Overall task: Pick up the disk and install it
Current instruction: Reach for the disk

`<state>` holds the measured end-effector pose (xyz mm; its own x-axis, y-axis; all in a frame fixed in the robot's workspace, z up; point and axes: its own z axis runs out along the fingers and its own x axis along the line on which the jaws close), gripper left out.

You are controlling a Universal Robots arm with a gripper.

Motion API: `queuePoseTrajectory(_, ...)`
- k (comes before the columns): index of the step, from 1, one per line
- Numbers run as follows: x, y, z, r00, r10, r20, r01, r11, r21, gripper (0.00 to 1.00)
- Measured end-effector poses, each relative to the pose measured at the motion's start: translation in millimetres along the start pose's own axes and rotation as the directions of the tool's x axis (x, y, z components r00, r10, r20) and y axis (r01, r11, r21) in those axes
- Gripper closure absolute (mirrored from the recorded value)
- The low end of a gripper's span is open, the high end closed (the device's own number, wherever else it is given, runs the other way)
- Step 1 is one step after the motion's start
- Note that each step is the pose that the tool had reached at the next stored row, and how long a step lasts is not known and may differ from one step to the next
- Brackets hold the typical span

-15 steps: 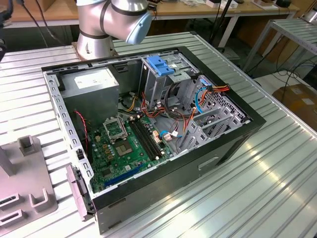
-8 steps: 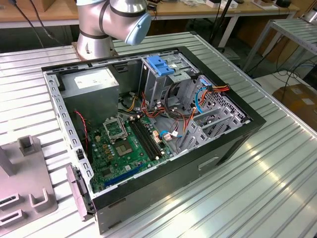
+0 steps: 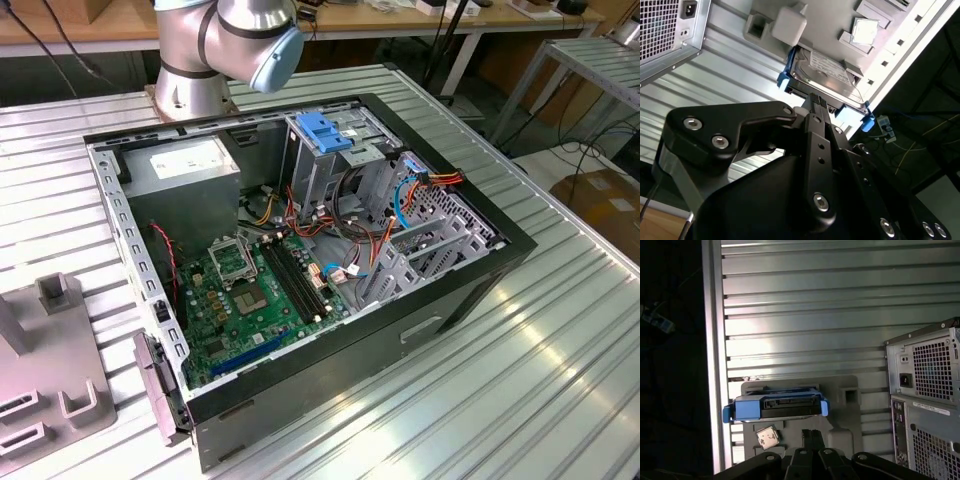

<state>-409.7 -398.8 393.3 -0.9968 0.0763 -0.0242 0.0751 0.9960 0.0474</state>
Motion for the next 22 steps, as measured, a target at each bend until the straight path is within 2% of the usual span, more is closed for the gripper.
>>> queuePoseTrajectory(1,5.7,-0.4,-0.1,1.0,0.0,0.0,0.0,1.0,-0.0001,0.9)
queuePoseTrajectory(4,14.2,-1.1,-0.4,1.0,0.0,0.0,0.0,1.0,-0.0002,0.9)
queuePoseTrajectory(7,18.6,-1.4,-0.5,1.0,0.0,0.0,0.0,1.0,-0.0001,0.9)
queuePoseTrajectory(22,19.4,-1.5,-0.5,1.0,0.0,0.0,0.0,1.0,-0.0001,0.9)
